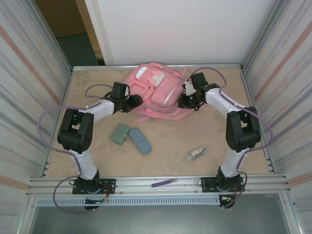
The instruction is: Pack the student bag
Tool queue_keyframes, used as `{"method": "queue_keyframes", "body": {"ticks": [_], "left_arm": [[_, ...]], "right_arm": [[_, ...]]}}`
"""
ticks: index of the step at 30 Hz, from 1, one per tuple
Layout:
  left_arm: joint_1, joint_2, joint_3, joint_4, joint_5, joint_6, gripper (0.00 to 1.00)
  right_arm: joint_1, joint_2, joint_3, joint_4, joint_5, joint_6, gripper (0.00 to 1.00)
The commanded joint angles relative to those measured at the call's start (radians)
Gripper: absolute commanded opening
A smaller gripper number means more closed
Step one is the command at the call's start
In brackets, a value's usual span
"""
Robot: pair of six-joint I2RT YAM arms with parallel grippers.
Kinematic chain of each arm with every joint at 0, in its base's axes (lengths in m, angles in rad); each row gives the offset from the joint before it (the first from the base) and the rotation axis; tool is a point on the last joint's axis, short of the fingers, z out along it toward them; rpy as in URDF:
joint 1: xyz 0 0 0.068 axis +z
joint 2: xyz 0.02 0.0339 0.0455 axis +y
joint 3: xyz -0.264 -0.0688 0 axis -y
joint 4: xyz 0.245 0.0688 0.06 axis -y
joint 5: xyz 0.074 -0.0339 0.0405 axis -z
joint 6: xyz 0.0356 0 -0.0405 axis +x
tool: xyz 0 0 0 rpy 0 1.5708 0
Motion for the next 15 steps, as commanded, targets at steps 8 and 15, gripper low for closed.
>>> {"method": "queue_keyframes", "body": {"ticks": [8,15], "left_arm": [[0.023,0.008,0.034,0.017,-0.012,-0.024,0.00],[0.041,-0.015,-0.001,0.031,0.048,-0.066,0.00]], "right_arm": [[0.129,0.020,0.059,-0.260,0.442,-0.375,0.13],[0.153,0.055,0.064,-0.265,0.466,-0.371,0.15]]}}
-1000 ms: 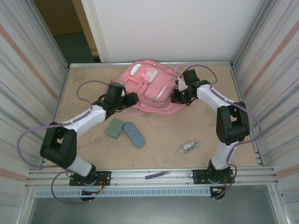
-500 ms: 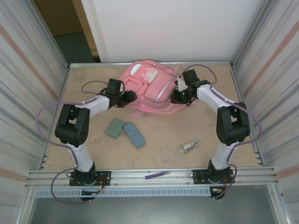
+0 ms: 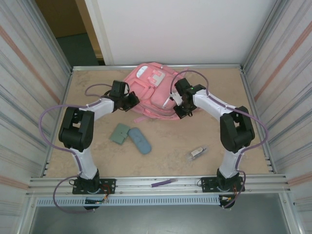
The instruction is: Pack the student bag
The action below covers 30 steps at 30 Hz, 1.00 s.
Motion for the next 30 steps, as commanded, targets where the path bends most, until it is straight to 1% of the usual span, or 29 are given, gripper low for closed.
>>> {"method": "queue_keyframes", "body": {"ticks": [1,2,3,4,5,7,8,10,12,14,15,16,17,18,19,21,23,27,30], "left_arm": [[0.018,-0.046,-0.025,0.013,0.031,-0.013,0.00],[0.020,-0.054,-0.026,0.020,0.052,-0.007,0.00],[0.021,-0.059,-0.024,0.036,0.083,0.016,0.13],[0.022,-0.067,-0.021,0.052,0.123,0.048,0.32],[0.019,-0.079,-0.016,0.052,0.153,0.085,0.40],[0.008,-0.112,-0.001,0.026,0.169,0.164,0.46],[-0.007,-0.132,0.016,-0.006,0.167,0.227,0.48],[-0.043,-0.162,0.057,-0.075,0.125,0.374,0.51],[-0.102,-0.178,0.092,-0.108,0.097,0.571,0.54],[-0.197,-0.190,0.101,-0.114,0.117,0.876,0.55],[-0.245,-0.191,0.103,-0.126,0.101,1.019,0.55],[-0.302,-0.191,0.103,-0.140,0.056,1.165,0.56],[-0.353,-0.188,0.097,-0.135,-0.003,1.280,0.57],[-0.388,-0.183,0.088,-0.119,-0.053,1.358,0.57],[-0.414,-0.173,0.075,-0.085,-0.096,1.428,0.57],[-0.420,-0.144,0.053,-0.003,-0.128,1.523,0.57],[-0.393,-0.108,0.061,0.029,-0.098,1.578,0.56],[-0.327,-0.026,0.144,-0.013,-0.002,1.567,0.57],[-0.309,0.023,0.169,-0.017,0.044,1.621,0.58]], "right_arm": [[-0.029,0.010,0.019,-0.060,0.073,-0.020,0.19],[-0.039,-0.006,0.026,-0.069,0.045,-0.010,0.23],[-0.052,-0.025,0.029,-0.063,0.006,0.004,0.25],[-0.062,-0.044,0.029,-0.051,-0.025,0.022,0.28],[-0.080,-0.073,0.022,-0.029,-0.061,0.047,0.30],[-0.121,-0.126,-0.006,0.018,-0.096,0.088,0.35],[-0.145,-0.156,-0.028,0.054,-0.107,0.105,0.36],[-0.180,-0.198,-0.075,0.130,-0.138,0.134,0.38],[-0.207,-0.218,-0.106,0.194,-0.204,0.167,0.40],[-0.220,-0.214,-0.123,0.248,-0.272,0.196,0.41],[-0.223,-0.205,-0.124,0.258,-0.293,0.202,0.41],[-0.224,-0.190,-0.120,0.261,-0.315,0.203,0.42],[-0.223,-0.174,-0.116,0.260,-0.330,0.205,0.42],[-0.222,-0.160,-0.107,0.254,-0.339,0.207,0.42],[-0.220,-0.146,-0.096,0.243,-0.345,0.213,0.46],[-0.210,-0.125,-0.087,0.233,-0.352,0.219,0.47],[-0.197,-0.117,-0.095,0.250,-0.352,0.230,0.48],[-0.178,-0.073,-0.088,0.277,-0.357,0.267,0.48],[-0.170,-0.042,-0.084,0.304,-0.348,0.302,0.48]]}}
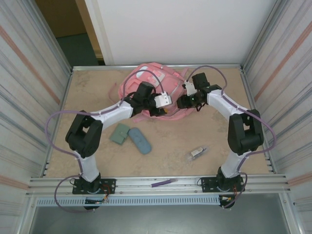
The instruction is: Pack the student bag
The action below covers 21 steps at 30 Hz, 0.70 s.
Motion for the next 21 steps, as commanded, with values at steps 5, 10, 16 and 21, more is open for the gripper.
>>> {"method": "queue_keyframes", "body": {"ticks": [5,10,16,21], "left_arm": [[0.002,0.097,0.064,0.046,0.043,0.134,0.61],[0.001,0.161,0.119,0.076,-0.080,0.107,0.58],[0.004,0.134,0.052,0.179,-0.106,0.096,0.26],[0.029,0.084,0.098,0.064,-0.067,0.039,0.00]], "right_arm": [[0.017,0.090,0.042,0.043,0.012,0.078,0.45],[0.032,0.104,0.030,0.067,0.038,0.070,0.24],[0.033,0.034,-0.040,0.117,0.066,0.048,0.09],[0.030,0.000,-0.062,0.118,0.063,0.003,0.03]]}}
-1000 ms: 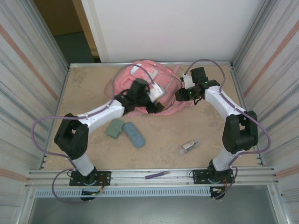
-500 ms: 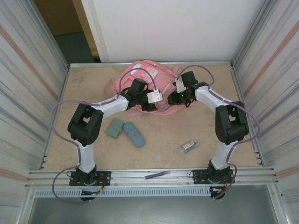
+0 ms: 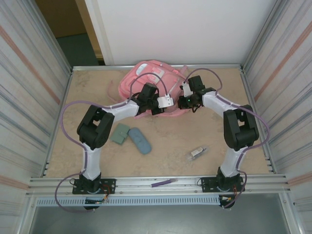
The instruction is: Pack the student bag
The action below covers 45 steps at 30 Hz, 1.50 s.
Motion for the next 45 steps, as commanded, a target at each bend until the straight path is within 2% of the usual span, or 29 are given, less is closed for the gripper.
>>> {"method": "queue_keyframes", "body": {"ticks": [1,3,11,15,19,26,27,29,31,34,36,39,41,43,45], "left_arm": [[0.034,-0.081,0.044,-0.028,-0.012,-0.054,0.00],[0.037,-0.109,0.048,-0.031,-0.013,-0.077,0.00],[0.087,-0.150,0.143,-0.110,0.128,-0.237,0.00],[0.084,-0.143,0.199,-0.154,0.153,-0.282,0.00],[0.076,-0.120,0.225,-0.153,0.134,-0.335,0.00],[0.079,-0.064,0.298,-0.134,0.133,-0.566,0.00],[0.080,-0.058,0.303,-0.125,0.151,-0.595,0.04],[0.088,-0.053,0.305,-0.116,0.207,-0.632,0.21],[0.105,-0.068,0.287,-0.129,0.234,-0.647,0.26],[0.167,-0.138,0.212,-0.164,0.140,-0.719,0.37],[0.245,-0.201,0.121,-0.163,0.038,-0.837,0.41],[0.371,-0.254,0.015,-0.207,-0.065,-1.066,0.38],[0.462,-0.258,-0.040,-0.213,-0.003,-1.161,0.38],[0.515,-0.248,-0.073,-0.220,0.041,-1.226,0.41],[0.526,-0.233,-0.091,-0.199,0.085,-1.193,0.44]], "right_arm": [[0.007,-0.064,-0.036,-0.010,-0.012,-0.052,0.03],[0.006,-0.075,-0.042,0.001,-0.043,-0.069,0.02],[0.039,-0.166,-0.087,0.062,-0.148,-0.132,0.03],[0.093,-0.219,-0.131,0.137,-0.200,-0.138,0.05],[0.137,-0.257,-0.151,0.199,-0.186,-0.126,0.05],[0.186,-0.268,-0.192,0.304,-0.132,-0.084,0.05],[0.190,-0.265,-0.190,0.299,-0.116,-0.084,0.05],[0.191,-0.263,-0.203,0.310,-0.093,-0.081,0.05],[0.183,-0.265,-0.208,0.309,-0.082,-0.083,0.05],[0.167,-0.276,-0.194,0.266,-0.067,-0.079,0.05],[0.160,-0.287,-0.204,0.265,-0.059,-0.079,0.05],[0.144,-0.290,-0.186,0.229,-0.055,-0.074,0.05],[0.128,-0.289,-0.164,0.193,-0.039,-0.059,0.05],[0.105,-0.284,-0.158,0.191,-0.056,-0.043,0.05],[0.080,-0.274,-0.152,0.201,-0.094,-0.023,0.05]]}}
